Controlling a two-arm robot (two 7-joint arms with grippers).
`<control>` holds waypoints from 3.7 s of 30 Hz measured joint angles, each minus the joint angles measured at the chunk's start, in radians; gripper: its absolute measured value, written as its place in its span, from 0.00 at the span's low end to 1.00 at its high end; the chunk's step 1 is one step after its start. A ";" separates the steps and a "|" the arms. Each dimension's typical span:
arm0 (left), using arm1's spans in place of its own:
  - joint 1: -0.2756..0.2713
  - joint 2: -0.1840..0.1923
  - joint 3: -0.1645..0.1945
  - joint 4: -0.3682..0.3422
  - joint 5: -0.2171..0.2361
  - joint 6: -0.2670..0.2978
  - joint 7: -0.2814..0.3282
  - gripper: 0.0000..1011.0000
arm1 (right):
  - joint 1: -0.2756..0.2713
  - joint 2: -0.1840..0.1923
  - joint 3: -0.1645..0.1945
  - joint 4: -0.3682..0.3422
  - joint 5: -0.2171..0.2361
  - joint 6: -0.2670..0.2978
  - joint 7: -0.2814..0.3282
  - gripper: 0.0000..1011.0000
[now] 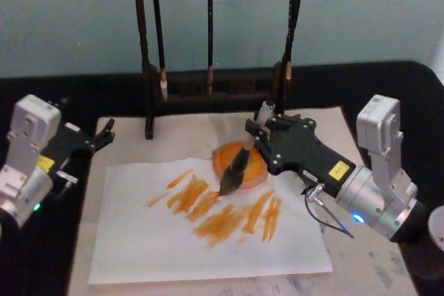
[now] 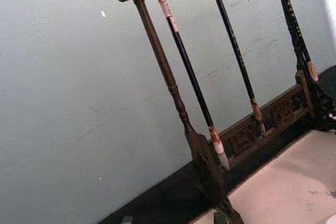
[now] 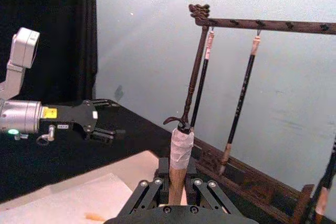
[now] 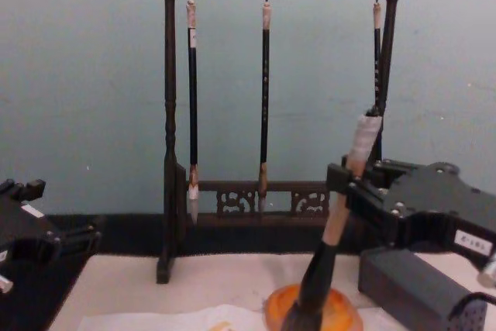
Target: Pick up the brush from the inkstone, write on the paper, then place the brush back to its original position.
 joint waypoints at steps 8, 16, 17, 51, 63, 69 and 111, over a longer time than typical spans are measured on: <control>0.000 0.000 0.000 0.000 0.000 0.000 0.000 0.99 | -0.021 0.010 0.020 -0.019 0.000 0.004 -0.005 0.17; 0.000 0.000 0.000 0.000 0.000 0.000 0.000 0.99 | -0.042 0.018 0.033 -0.038 -0.002 0.009 -0.011 0.17; 0.000 0.000 0.000 0.000 0.000 0.000 0.000 0.99 | -0.044 0.018 0.034 -0.040 -0.002 0.009 -0.012 0.17; 0.000 0.000 0.000 0.000 0.000 0.000 0.000 0.99 | -0.073 0.021 0.064 -0.073 -0.007 0.017 -0.014 0.17; 0.000 0.000 0.000 0.000 0.000 0.000 0.000 0.99 | -0.041 0.010 0.046 -0.085 0.009 0.012 0.004 0.17; 0.000 0.000 0.000 0.000 0.000 0.000 0.000 0.99 | -0.005 -0.006 0.042 -0.061 0.057 0.038 0.020 0.17; 0.000 0.000 0.000 0.000 0.000 0.000 0.000 0.99 | 0.231 -0.090 0.132 0.329 0.585 0.405 -0.010 0.17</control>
